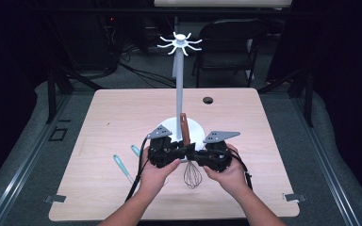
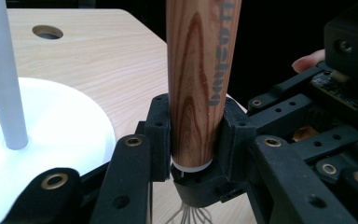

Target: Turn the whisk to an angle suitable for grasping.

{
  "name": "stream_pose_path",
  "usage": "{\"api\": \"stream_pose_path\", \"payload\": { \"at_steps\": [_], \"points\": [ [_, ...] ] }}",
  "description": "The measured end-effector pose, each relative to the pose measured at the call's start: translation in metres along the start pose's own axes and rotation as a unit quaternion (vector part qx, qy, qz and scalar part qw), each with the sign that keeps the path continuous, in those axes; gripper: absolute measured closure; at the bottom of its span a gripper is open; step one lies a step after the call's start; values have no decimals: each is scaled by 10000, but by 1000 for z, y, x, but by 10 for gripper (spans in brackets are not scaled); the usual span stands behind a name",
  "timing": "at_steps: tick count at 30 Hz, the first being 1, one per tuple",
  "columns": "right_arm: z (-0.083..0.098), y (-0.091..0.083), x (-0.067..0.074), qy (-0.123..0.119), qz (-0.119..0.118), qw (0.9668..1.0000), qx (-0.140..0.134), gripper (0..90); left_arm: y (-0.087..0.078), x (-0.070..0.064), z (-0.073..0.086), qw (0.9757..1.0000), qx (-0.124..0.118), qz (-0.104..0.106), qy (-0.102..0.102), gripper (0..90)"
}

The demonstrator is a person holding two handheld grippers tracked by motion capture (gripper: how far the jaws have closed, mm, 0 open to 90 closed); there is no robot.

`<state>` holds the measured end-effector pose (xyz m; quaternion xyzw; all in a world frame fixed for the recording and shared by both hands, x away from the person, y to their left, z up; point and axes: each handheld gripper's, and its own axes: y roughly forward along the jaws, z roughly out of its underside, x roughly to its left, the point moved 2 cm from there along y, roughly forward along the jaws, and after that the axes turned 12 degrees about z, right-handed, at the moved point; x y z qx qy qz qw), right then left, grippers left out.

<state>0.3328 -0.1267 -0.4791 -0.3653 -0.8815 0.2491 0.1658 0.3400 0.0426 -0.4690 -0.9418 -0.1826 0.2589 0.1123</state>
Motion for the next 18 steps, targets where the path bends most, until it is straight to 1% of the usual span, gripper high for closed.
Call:
{"api": "stream_pose_path", "payload": {
  "at_steps": [6, 7, 8, 11, 12, 13, 14, 15, 16, 17, 18],
  "points": [
    [-1, -1, 0, 9, -27, 10000, -62, 829, -2, -2, -3, 10000, 28, -3, 56, 699],
    [0, -1, 0, 20, -10, 10000, -80, 783, -3, -2, -4, 9999, 43, -32, 113, 700],
    [0, -1, 0, 28, 8, 10000, -78, 753, -3, -2, -4, 9999, 39, -50, 126, 701],
    [2, -1, 0, -28, 31, 10000, -33, 723, -6, -1, -7, 9997, 76, -133, 209, 703],
    [2, -1, 0, -28, 31, 10000, -33, 723, -6, -1, -7, 9997, 76, -133, 209, 703],
    [3, -1, 0, -11, 60, 10000, -54, 703, -7, 0, -9, 9995, 88, -174, 256, 703],
    [6, -2, -2, -65, 162, 9998, -91, 663, -9, 1, -11, 9992, 132, -237, 310, 703],
    [7, -2, -3, -137, 211, 9997, -39, 653, -9, 1, -11, 9992, 132, -237, 310, 703],
    [8, -2, -3, -136, 244, 9996, -27, 640, -11, 1, -14, 9988, 144, -300, 354, 703],
    [8, -2, -3, -136, 244, 9996, -27, 640, -11, 1, -14, 9988, 144, -300, 354, 703],
    [9, -3, -4, -155, 274, 9995, 3, 620, -13, 2, -16, 9983, 190, -356, 427, 703]
  ]
}}
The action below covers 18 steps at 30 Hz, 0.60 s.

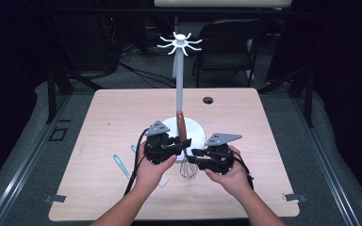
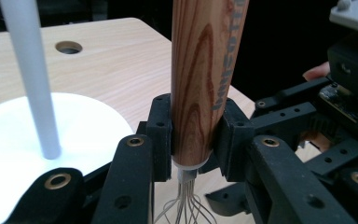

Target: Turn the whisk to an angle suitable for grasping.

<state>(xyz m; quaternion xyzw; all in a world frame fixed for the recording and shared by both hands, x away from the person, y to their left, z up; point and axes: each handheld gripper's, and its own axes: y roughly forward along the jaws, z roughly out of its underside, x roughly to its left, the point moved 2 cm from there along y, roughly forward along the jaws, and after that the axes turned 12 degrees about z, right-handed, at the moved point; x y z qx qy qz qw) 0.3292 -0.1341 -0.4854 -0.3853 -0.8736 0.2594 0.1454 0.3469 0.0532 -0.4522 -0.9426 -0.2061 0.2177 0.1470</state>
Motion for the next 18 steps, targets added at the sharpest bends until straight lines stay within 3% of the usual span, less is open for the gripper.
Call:
{"api": "stream_pose_path", "payload": {
  "at_steps": [1, 9, 16, 18],
  "points": [
    [4, 0, -2, 0, 76, 10000, 17, 576, -2, 1, -3, 10000, 24, -45, 38, 703],
    [21, 4, -11, -97, 353, 9989, 287, 478, -9, 6, -23, 9992, 161, -291, 200, 703],
    [40, 12, -21, -244, 871, 9949, 452, 388, -16, 5, -54, 9976, 176, -531, 413, 704],
    [43, 13, -22, -263, 920, 9942, 493, 388, -18, 2, -70, 9967, 158, -641, 478, 704]
  ]
}}
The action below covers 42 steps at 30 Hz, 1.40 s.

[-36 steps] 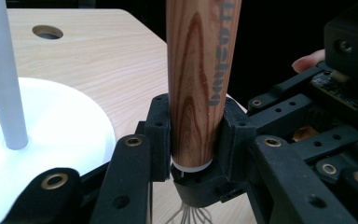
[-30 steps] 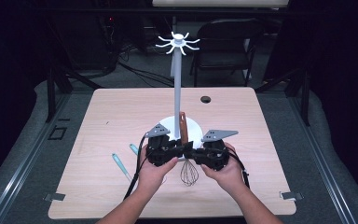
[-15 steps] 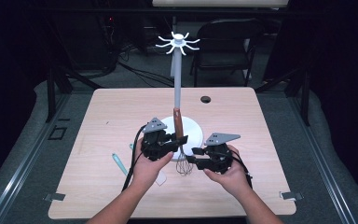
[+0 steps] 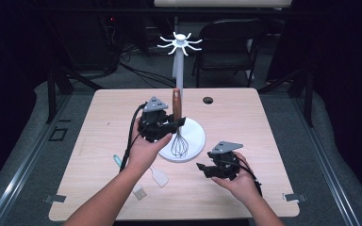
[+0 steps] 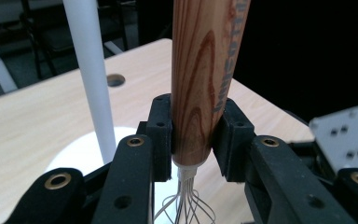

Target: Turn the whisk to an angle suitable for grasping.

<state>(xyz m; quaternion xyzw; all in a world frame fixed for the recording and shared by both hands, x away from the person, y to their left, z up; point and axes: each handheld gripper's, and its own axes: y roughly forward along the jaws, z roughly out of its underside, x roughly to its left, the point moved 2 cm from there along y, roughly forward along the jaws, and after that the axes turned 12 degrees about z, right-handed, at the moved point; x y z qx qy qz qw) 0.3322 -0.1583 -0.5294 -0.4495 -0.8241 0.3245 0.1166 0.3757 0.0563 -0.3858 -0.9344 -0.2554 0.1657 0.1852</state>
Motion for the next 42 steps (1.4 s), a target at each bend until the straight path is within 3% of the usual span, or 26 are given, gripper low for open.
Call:
{"api": "stream_pose_path", "payload": {
  "at_steps": [12, 18, 27, 42],
  "points": [
    [8, 3, -3, 166, 50, 9999, -6, 391, -6, -11, -57, 9986, -184, -381, 324, 704],
    [9, 5, -2, 191, 58, 9998, -26, 393, 1, -11, -74, 9974, -176, -624, 307, 704],
    [13, 7, -3, 189, 39, 9998, -6, 394, 10, 0, -79, 9966, -138, -792, 189, 704],
    [14, 10, -3, 156, 55, 9999, 29, 396, 2, 20, -74, 9955, -309, -890, -91, 704]
  ]
}}
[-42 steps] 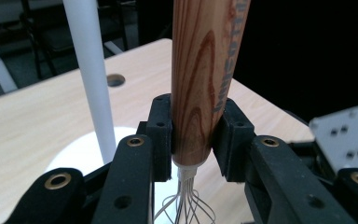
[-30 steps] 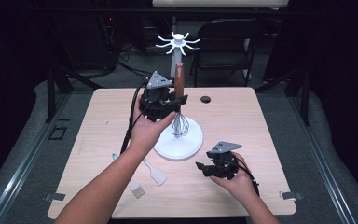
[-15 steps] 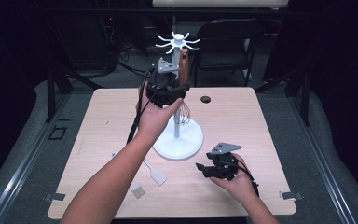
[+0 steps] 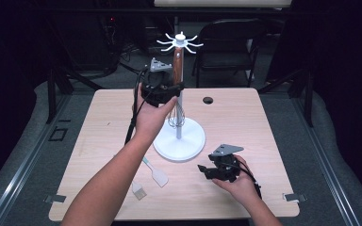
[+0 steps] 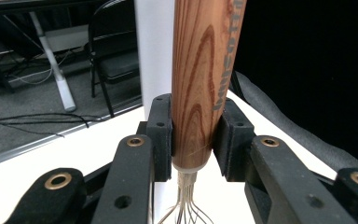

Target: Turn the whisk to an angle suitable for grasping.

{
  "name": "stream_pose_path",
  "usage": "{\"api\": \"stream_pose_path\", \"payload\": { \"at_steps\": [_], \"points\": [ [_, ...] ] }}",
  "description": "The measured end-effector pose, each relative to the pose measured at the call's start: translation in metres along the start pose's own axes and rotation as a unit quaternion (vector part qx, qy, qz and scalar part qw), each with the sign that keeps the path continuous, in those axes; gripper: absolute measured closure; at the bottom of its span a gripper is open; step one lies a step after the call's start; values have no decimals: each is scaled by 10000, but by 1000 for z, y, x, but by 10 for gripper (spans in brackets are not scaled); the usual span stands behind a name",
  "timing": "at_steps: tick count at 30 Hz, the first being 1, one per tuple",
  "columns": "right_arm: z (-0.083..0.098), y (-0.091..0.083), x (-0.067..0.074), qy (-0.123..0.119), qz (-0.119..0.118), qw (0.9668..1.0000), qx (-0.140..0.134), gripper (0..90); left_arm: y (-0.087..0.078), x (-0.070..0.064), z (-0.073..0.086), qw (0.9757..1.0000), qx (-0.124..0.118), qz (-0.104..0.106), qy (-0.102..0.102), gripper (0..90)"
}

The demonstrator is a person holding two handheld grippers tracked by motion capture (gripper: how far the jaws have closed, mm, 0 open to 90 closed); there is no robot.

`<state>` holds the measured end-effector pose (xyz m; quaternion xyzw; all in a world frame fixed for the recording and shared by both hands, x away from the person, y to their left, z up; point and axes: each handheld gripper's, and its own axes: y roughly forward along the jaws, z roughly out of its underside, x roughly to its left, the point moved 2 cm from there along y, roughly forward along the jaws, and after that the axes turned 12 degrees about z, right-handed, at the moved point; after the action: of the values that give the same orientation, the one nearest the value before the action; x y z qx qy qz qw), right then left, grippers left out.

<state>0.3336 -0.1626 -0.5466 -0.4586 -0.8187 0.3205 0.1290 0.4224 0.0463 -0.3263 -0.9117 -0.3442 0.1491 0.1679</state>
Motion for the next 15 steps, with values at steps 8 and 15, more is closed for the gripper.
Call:
{"api": "stream_pose_path", "payload": {
  "at_steps": [8, 15],
  "points": [
    [1, 1, 0, 55, -17, 10000, -35, 396, 4, 2, 5, 9999, -119, 72, -38, 649],
    [1, 1, -2, 13, 31, 10000, -14, 392, 3, 3, 13, 9999, -121, 109, -6, 558]
  ]
}}
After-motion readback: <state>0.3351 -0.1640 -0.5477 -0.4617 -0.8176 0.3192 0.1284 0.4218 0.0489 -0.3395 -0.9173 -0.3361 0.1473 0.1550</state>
